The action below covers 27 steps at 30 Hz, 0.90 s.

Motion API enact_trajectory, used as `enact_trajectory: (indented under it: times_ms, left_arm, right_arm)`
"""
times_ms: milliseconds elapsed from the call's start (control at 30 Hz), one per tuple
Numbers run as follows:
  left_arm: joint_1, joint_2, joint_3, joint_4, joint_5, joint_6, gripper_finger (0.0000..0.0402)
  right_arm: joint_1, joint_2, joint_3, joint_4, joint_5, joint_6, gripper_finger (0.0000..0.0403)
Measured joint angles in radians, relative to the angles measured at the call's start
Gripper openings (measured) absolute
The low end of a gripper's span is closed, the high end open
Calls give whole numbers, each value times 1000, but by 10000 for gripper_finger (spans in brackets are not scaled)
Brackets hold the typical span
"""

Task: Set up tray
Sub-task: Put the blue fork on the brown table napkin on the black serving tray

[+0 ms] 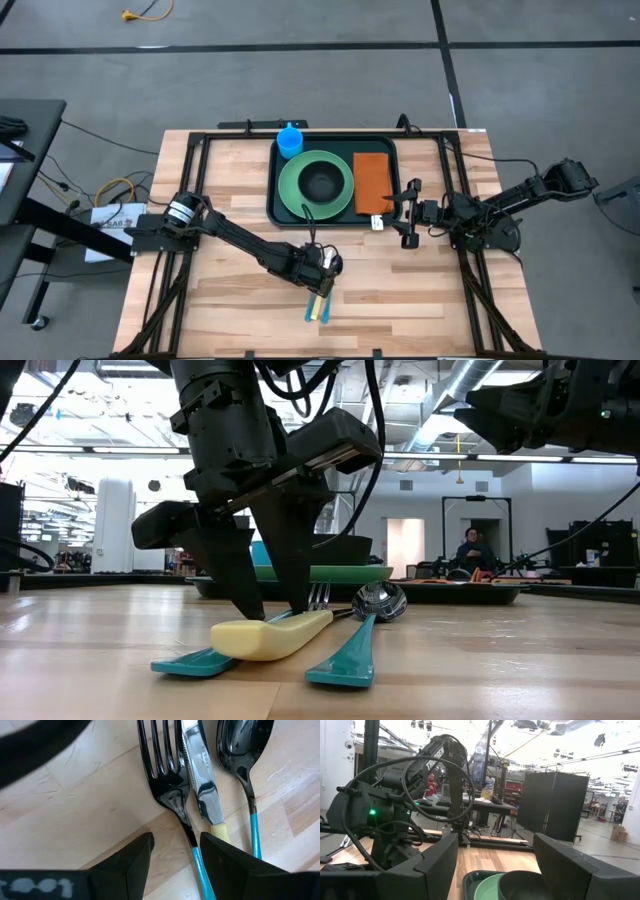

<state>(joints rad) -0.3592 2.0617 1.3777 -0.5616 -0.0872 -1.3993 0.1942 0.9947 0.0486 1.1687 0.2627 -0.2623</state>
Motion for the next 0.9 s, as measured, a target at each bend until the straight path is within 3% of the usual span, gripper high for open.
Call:
enact_trajectory:
  times_ms: [900]
  left_arm:
    - [7,0,0,30,-23,15,169]
  right_arm:
    - [0,0,0,-3,0,0,253]
